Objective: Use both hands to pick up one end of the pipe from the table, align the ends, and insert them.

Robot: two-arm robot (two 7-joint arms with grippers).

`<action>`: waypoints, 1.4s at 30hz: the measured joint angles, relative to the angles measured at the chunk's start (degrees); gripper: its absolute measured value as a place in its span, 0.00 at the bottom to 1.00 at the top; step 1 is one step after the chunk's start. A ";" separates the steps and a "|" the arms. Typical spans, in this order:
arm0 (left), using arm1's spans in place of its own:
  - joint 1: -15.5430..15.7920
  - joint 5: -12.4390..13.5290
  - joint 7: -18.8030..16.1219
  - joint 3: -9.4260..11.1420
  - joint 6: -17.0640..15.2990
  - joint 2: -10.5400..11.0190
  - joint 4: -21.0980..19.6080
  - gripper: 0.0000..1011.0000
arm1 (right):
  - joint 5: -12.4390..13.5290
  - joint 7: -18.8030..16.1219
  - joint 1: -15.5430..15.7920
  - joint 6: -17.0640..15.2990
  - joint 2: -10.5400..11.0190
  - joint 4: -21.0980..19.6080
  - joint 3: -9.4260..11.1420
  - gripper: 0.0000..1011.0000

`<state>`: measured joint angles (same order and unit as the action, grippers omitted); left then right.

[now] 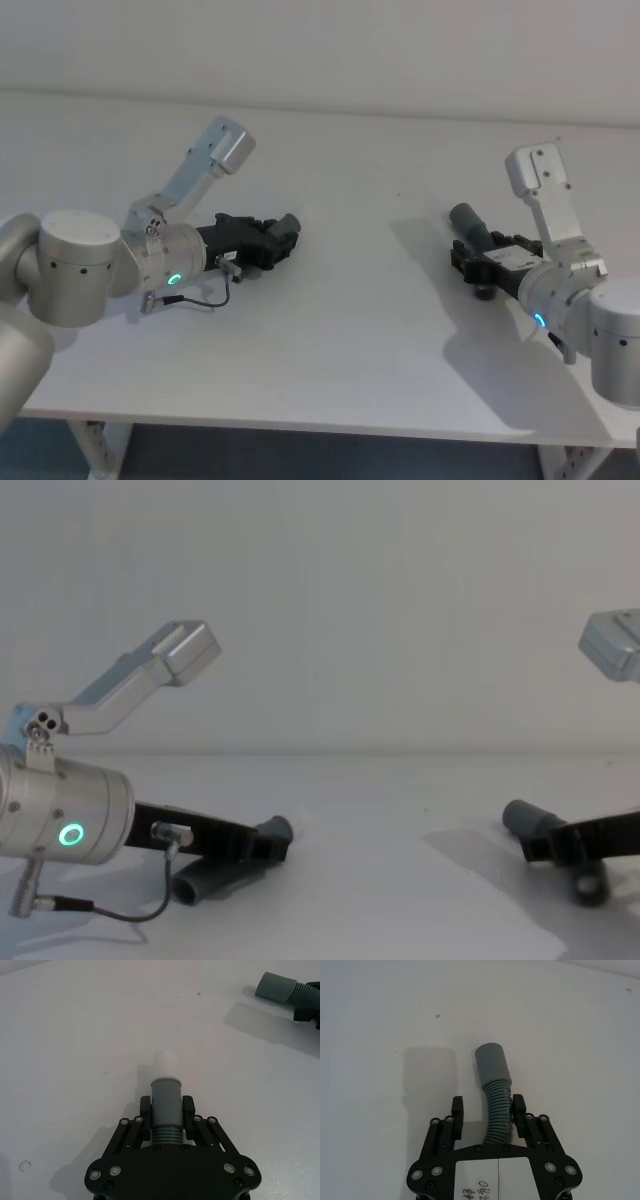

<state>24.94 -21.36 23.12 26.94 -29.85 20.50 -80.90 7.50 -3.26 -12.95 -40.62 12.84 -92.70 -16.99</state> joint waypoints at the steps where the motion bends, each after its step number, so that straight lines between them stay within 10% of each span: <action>1: 0.00 0.00 0.00 0.00 0.00 0.00 0.00 0.35 | 0.00 0.00 0.00 0.00 -0.01 0.01 0.00 0.55; 12: 0.00 0.00 0.00 0.00 0.00 0.00 0.00 0.35 | -0.04 -0.02 -0.06 -0.08 -0.10 0.08 0.02 0.23; 42: 0.00 0.00 0.00 0.00 0.00 0.00 0.00 0.35 | -0.04 -0.01 -0.06 -0.07 -0.16 0.11 0.02 0.23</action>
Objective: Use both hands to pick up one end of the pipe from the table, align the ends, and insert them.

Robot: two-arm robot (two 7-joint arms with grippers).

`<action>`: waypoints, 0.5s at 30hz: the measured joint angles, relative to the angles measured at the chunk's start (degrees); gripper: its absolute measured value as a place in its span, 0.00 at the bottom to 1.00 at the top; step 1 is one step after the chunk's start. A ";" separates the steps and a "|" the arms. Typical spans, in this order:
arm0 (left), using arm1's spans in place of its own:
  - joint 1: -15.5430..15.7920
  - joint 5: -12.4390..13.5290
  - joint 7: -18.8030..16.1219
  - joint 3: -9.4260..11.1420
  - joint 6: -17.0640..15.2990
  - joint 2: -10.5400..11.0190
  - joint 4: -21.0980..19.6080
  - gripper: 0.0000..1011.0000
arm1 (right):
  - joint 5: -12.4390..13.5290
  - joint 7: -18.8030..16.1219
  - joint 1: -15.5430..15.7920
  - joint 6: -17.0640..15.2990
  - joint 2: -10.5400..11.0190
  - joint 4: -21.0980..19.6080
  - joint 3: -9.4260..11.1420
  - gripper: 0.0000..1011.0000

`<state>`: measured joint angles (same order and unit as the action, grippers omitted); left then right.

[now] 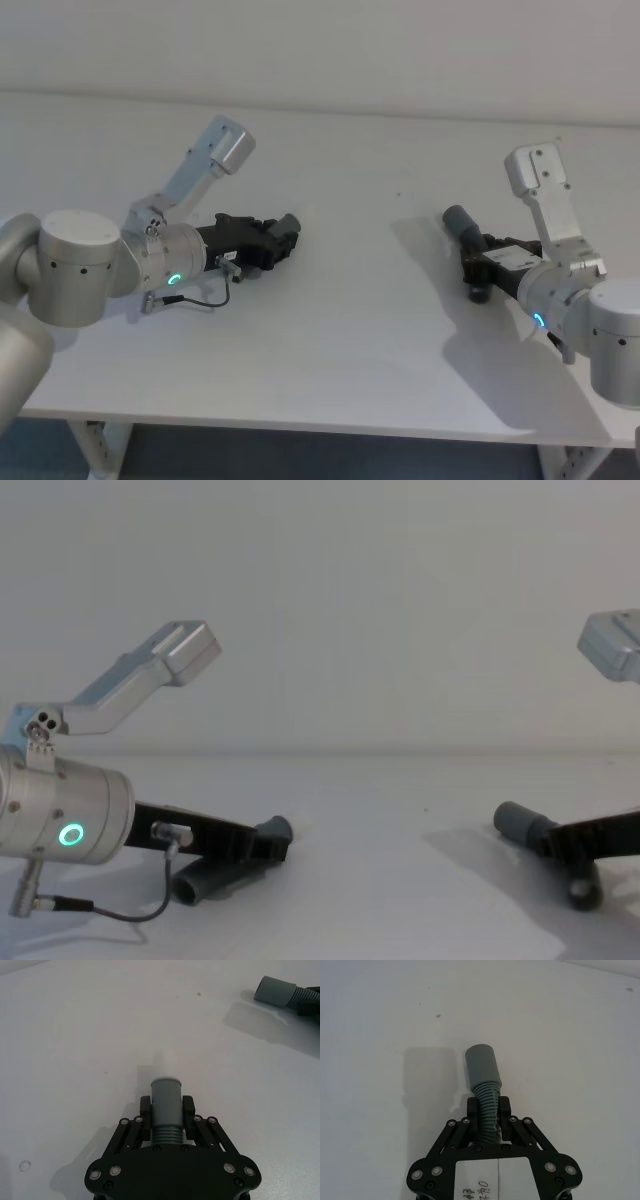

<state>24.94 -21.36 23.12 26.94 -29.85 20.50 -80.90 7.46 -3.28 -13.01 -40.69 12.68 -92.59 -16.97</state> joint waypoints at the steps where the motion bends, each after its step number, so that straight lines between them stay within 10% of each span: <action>1: 0.00 0.00 0.00 0.00 0.00 0.00 0.00 0.35 | 0.00 0.00 0.00 0.00 0.00 0.00 0.00 0.23; 15: 2.20 0.59 2.20 1.89 1.15 0.08 1.64 0.35 | 0.69 -1.55 0.62 1.61 0.81 -1.34 1.42 0.23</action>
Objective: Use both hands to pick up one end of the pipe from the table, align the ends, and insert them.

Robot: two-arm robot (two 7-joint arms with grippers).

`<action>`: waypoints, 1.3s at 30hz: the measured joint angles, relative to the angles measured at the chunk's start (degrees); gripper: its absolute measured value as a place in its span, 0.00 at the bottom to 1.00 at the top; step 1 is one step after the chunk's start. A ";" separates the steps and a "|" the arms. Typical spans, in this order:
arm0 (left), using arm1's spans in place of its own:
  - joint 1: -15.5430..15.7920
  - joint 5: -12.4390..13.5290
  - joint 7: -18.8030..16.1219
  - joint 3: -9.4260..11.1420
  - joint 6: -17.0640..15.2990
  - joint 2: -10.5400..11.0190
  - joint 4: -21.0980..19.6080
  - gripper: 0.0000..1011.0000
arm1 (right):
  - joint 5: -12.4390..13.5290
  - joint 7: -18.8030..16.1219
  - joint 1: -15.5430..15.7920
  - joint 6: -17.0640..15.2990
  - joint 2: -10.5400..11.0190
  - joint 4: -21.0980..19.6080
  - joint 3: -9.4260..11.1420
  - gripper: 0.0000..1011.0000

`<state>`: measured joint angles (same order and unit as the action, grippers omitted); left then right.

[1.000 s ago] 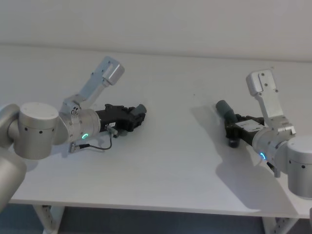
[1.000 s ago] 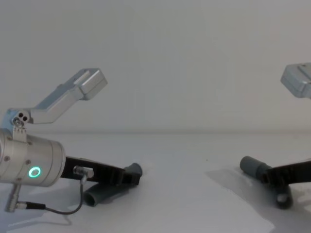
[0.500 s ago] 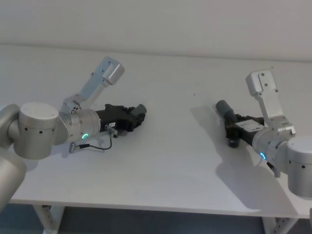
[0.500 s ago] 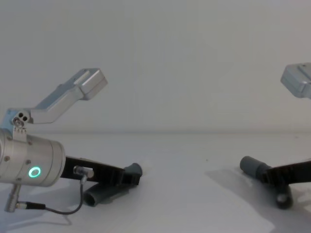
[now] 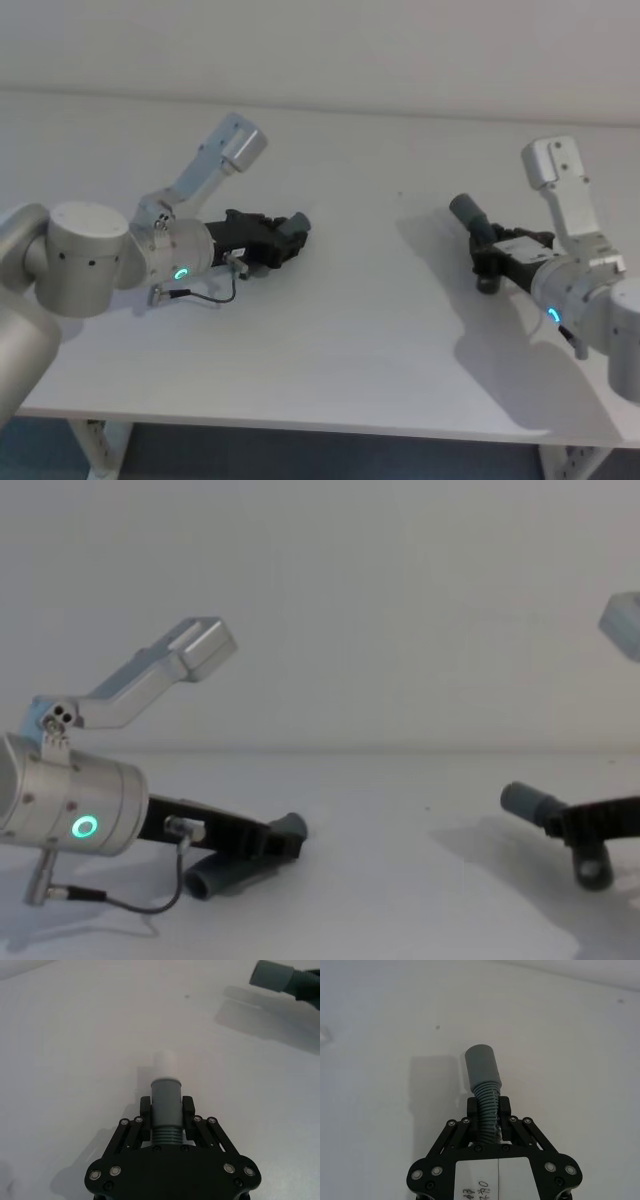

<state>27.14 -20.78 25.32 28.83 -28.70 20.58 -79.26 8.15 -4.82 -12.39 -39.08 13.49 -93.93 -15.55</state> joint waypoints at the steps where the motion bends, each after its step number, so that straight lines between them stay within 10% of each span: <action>1: 0.28 0.10 0.32 0.22 0.16 0.02 0.13 0.35 | 0.21 -0.35 0.16 0.53 0.22 -0.35 0.39 0.23; 20: 10.10 3.25 10.78 6.42 5.09 2.40 1.23 0.35 | 4.80 -10.37 1.01 6.60 6.04 -4.88 4.82 0.23; 39: 18.38 4.08 24.92 12.72 6.18 5.82 0.92 0.35 | 7.36 -25.09 -0.06 16.07 15.34 -4.06 3.90 0.23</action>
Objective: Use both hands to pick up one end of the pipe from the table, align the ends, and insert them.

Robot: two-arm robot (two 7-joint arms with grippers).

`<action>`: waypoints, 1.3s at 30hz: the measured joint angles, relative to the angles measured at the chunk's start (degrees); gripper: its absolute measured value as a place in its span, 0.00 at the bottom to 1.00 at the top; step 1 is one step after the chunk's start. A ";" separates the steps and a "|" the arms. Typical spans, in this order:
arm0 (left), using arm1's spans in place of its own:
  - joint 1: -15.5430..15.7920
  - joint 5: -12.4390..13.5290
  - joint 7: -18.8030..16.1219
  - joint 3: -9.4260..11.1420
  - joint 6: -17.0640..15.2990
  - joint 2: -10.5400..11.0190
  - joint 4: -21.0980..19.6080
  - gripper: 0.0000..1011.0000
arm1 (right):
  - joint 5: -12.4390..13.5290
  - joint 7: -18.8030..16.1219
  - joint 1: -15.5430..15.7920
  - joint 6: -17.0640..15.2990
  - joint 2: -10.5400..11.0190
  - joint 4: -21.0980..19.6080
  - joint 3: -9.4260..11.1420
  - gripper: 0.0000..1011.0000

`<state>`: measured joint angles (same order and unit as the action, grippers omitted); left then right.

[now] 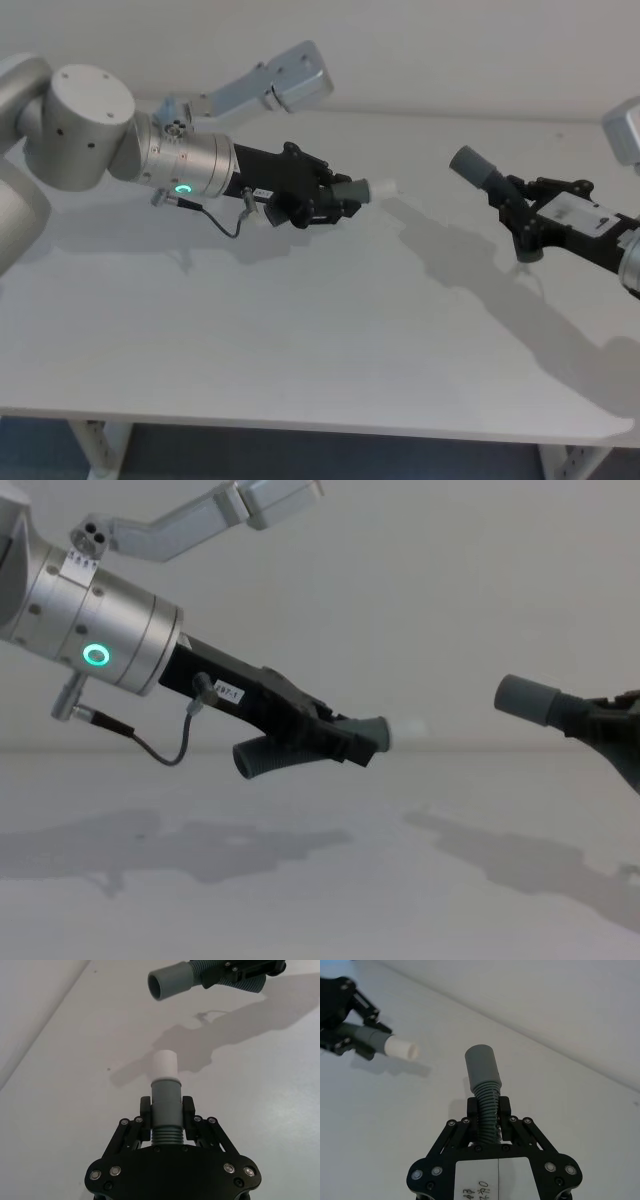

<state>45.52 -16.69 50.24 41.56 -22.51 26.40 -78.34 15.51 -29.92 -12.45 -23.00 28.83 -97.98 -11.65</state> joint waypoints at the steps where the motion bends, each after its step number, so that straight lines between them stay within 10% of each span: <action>1: 0.31 0.01 0.35 0.15 0.00 0.08 0.01 0.35 | 0.03 -0.58 -0.06 0.45 0.37 0.11 -0.11 0.23; 27: 4.60 -1.62 6.53 3.51 2.14 -1.17 2.88 0.35 | 2.99 -22.63 -2.85 15.93 11.46 5.02 -4.48 0.23; 39: 4.85 -2.57 7.20 4.36 2.02 -1.35 2.92 0.35 | 4.77 -25.79 -2.85 18.57 13.42 5.79 -4.80 0.23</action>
<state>50.38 -19.26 57.44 45.92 -20.49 25.05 -75.41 20.27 -55.70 -15.29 -4.43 42.25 -92.19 -16.45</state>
